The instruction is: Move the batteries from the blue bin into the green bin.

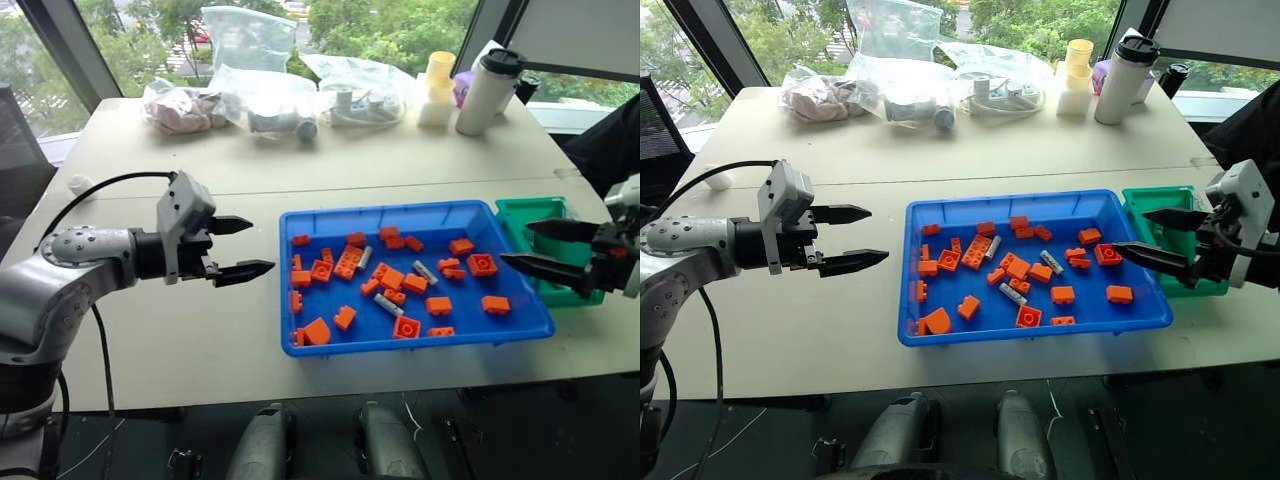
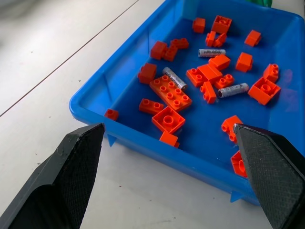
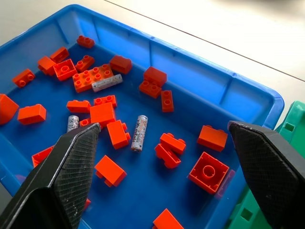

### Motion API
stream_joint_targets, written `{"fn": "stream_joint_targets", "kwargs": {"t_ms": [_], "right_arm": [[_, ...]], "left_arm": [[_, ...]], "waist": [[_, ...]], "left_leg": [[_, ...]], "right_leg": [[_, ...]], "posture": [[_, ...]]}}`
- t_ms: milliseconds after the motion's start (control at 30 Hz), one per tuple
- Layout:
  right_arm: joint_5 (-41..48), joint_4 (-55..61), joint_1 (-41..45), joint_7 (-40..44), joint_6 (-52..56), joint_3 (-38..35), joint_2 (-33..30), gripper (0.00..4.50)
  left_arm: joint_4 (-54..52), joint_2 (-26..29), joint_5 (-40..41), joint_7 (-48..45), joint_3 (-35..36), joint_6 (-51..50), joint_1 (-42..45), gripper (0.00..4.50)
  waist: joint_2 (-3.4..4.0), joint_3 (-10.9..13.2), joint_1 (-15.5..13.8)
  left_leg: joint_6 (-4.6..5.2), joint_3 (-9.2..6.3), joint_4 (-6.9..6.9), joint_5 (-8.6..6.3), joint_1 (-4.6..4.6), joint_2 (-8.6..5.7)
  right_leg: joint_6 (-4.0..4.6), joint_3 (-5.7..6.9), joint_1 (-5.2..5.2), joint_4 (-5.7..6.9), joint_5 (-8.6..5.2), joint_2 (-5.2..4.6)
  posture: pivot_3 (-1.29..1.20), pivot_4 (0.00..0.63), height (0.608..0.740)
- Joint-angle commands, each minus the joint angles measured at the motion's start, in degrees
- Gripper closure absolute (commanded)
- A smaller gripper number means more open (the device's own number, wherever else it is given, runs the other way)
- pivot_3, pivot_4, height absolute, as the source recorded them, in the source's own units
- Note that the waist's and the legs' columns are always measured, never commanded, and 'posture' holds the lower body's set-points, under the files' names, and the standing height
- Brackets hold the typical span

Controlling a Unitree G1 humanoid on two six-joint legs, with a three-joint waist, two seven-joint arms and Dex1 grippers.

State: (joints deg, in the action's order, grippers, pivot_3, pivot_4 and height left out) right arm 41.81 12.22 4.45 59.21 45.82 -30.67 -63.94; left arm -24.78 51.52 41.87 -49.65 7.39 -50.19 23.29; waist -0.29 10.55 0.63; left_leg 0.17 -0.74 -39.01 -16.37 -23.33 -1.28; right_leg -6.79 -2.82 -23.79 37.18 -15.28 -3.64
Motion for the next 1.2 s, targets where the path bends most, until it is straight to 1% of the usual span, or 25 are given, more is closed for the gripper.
{"fn": "stream_joint_targets", "kwargs": {"t_ms": [33, 167, 333, 433, 633, 700, 767, 833, 900, 967, 1067, 1133, 1200], "right_arm": [[0.21, 1.46, 0.1, 0.11, -1.07, -2.0, 0.59, 0.06], [0.23, 1.73, 0.57, -0.25, -1.11, -1.36, 1.05, 0.06], [0.76, 3.38, 0.8, -1.04, -0.29, -0.98, 1.68, 0.06], [1.77, 3.32, 1.84, -2.35, 1.9, -1.11, 1.63, 0.06], [1.55, 2.48, 3.54, -3.59, 2.53, -0.17, 1.8, 0.06], [0.42, 1.9, 4.43, -4.6, 2.07, 1.29, 1.96, 0.06], [-3.24, 1.34, 5.66, -7.71, -1.15, 3.16, 2.93, 0.06], [-3.82, 1.94, 5.7, -7.35, -2.27, 4.13, 3.3, 0.06], [-2.6, 2.15, 6.63, -6.44, -0.92, 4.81, 2.98, 0.06], [-1.21, 1.52, 8.47, -6.09, 1.56, 5.68, 2.29, 0.06], [2.33, 1.64, 13.93, -4.76, 5.66, 7.89, 1.46, 0.06], [5.35, 4.29, 20.16, -4.6, 10.73, 13.19, 1.36, 0.06], [6.12, 6.92, 24.47, -3.43, 13.22, 19.18, 1.88, 0.06]], "left_arm": [[-0.79, 0.48, 0.01, 0.6, 2.6, 1.1, 0.32, 0.0], [-0.45, -0.38, 1.03, 1.29, 2.87, 0.4, 0.97, 0.0], [-0.85, -0.06, 0.98, 0.75, 2.32, 0.67, 0.05, 0.0], [-0.63, 0.02, 0.56, 0.7, 2.01, 1.02, 0.19, 0.0], [0.01, 0.72, -0.73, 0.21, 1.47, 1.94, 0.78, 0.0], [0.44, 1.02, -1.81, 0.09, 1.43, 2.93, 0.81, 0.0], [1.14, 1.84, -4.21, -0.09, 0.99, 4.8, 0.58, 0.0], [2.46, 3.38, -5.82, -1.93, 0.65, 6.18, 0.43, 0.0], [3.78, 5.05, -6.53, -4.71, 0.08, 7.31, 1.13, 0.0], [4.99, 6.44, -7.49, -7.28, -0.85, 8.77, 2.19, 0.0], [7.08, 8.27, -7.74, -11.98, -2.59, 9.89, 6.36, 0.0], [6.6, 8.95, -5.48, -16.95, -4.02, 9.23, 8.52, 0.0], [5.24, 9.72, -5.95, -21.0, -6.4, 10.42, 8.23, 0.0]], "waist": [[0.0, 0.0, 0.0], [0.0, 0.0, -0.11], [0.0, 0.0, -0.03], [0.0, 0.0, -0.03], [0.0, 0.0, -0.03], [0.0, 0.0, -0.02], [0.0, 0.0, 0.01], [0.0, 0.0, 0.0], [0.01, 0.0, 0.0], [0.01, 0.0, 0.02], [0.0, 0.01, 0.01], [0.01, 0.01, 0.12], [0.02, 0.01, 0.43]], "left_leg": [[0.0, 0.0, 0.0, 0.0, 0.0, 0.0], [0.0, 0.0, 0.0, 0.0, 0.0, 0.0], [0.0, 0.0, -0.01, 0.0, 0.0, -0.01], [0.0, 0.0, -0.01, 0.0, 0.0, -0.01], [0.0, 0.0, -0.01, 0.0, 0.0, -0.01], [0.0, 0.0, -0.01, 0.0, 0.0, -0.01], [0.0, 0.0, -0.01, 0.0, 0.0, -0.01], [0.0, 0.01, -0.01, 0.0, 0.0, -0.01], [0.0, 0.02, 0.01, 0.0, -0.01, -0.01], [0.0, 0.04, 0.0, 0.0, -0.04, -0.01], [0.0, 0.05, -0.02, 0.0, -0.04, -0.01], [0.0, 0.05, -0.01, 0.0, -0.03, -0.01], [0.0, 0.07, 0.02, 0.0, -0.05, 0.01]], "right_leg": [[0.0, 0.0, 0.0, 0.0, 0.0, 0.0], [0.0, 0.0, 0.01, 0.0, 0.0, 0.0], [0.0, 0.0, 0.01, 0.0, 0.0, -0.01], [0.0, 0.0, 0.01, 0.0, 0.0, -0.01], [0.0, 0.0, 0.01, 0.0, 0.0, -0.01], [0.0, 0.0, 0.01, 0.0, 0.0, -0.01], [0.0, 0.0, 0.0, 0.0, 0.0, 0.0], [0.0, 0.0, -0.01, 0.0, 0.0, 0.0], [0.0, 0.0, -0.05, 0.0, 0.0, 0.02], [0.0, -0.01, -0.08, 0.01, 0.0, 0.01], [0.0, -0.01, -0.07, 0.01, 0.0, 0.0], [0.0, 0.0, -0.07, 0.01, 0.0, 0.0], [0.01, -0.02, -0.15, 0.0, 0.0, 0.0]], "posture": [[0.0, 0.15, 0.74], [0.0, 0.15, 0.74], [0.0, 0.15, 0.74], [0.0, 0.15, 0.74], [0.0, 0.15, 0.74], [0.0, 0.15, 0.74], [0.0, 0.15, 0.74], [0.0, 0.15, 0.74], [0.0, 0.15, 0.74], [0.0, 0.15, 0.74], [0.0, 0.15, 0.74], [0.0, 0.15, 0.74], [0.0, 0.15, 0.74]]}}
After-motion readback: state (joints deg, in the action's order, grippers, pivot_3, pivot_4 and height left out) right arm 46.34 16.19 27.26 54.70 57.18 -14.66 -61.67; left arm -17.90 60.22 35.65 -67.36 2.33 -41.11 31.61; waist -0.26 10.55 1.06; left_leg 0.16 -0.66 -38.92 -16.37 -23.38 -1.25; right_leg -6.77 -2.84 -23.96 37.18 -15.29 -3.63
